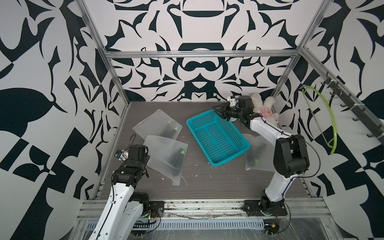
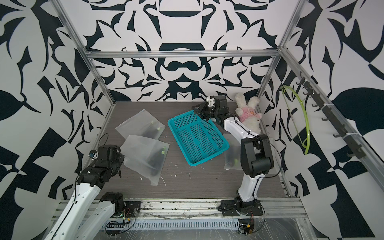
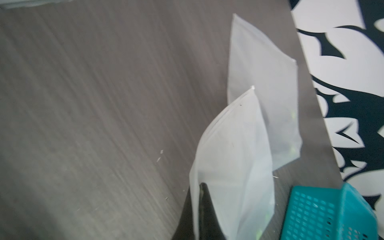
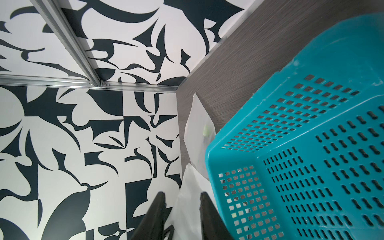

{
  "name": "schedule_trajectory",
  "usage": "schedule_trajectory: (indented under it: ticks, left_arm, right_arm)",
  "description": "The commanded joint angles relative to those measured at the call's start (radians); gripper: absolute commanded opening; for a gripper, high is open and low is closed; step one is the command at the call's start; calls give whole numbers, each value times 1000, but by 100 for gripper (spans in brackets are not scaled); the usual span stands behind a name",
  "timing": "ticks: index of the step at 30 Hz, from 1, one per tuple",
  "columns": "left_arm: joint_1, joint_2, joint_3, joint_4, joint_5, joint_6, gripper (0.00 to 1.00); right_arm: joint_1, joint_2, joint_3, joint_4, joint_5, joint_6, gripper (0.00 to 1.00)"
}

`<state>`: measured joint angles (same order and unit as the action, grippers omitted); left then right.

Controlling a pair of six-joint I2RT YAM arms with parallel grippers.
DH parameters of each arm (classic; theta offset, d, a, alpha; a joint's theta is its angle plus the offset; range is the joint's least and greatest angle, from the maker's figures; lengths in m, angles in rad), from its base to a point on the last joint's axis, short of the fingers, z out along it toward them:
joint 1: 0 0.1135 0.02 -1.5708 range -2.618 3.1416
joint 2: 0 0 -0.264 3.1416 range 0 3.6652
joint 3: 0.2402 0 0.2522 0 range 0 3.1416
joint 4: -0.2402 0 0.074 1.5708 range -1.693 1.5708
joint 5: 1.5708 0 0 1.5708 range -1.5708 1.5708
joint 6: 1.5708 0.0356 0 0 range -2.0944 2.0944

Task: Place the eggplant in a zip-top bag and seal the zipper
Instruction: Place the zipper food storage bag at the center of the board.

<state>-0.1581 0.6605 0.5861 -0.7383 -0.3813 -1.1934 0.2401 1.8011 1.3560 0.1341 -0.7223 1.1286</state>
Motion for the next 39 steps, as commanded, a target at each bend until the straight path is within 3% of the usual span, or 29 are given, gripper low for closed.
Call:
schedule_trajectory:
  ticks: [1, 3, 5, 8, 12, 16, 24, 32, 35, 39]
  left_arm:
    - [4, -30, -46, -159, -64, -222, 0]
    - [3, -64, -65, -179, -74, -274, 0]
    - [4, -105, -78, -177, -60, -291, 21]
    - [4, -155, -73, -185, -47, -280, 45]
    - [4, -196, -41, -216, -55, -253, 62]
    - [3, -151, 10, -146, -67, -126, 65]
    - [-25, 259, 221, 87, 55, 221, 68]
    - [-32, 464, 311, 275, 123, 373, 73]
    - [-49, 520, 336, 362, 169, 440, 73]
    - [-81, 559, 357, 443, 146, 565, 78]
  right_arm:
    - [4, 13, 38, 71, -22, 21, 31]
    - [5, 15, 38, 75, -25, 22, 31]
    - [1, 18, 38, 78, -29, 22, 31]
    - [-3, 20, 36, 79, -28, 19, 31]
    - [-7, 15, 34, 76, -27, 8, 31]
    - [-8, 7, 40, 23, -10, -51, 32]
    - [-9, -48, 77, -225, 60, -292, 32]
    - [-18, -149, 110, -568, 335, -658, 37]
    - [-26, -184, 91, -635, 407, -745, 43]
    - [-86, -253, -3, -625, 475, -804, 50]
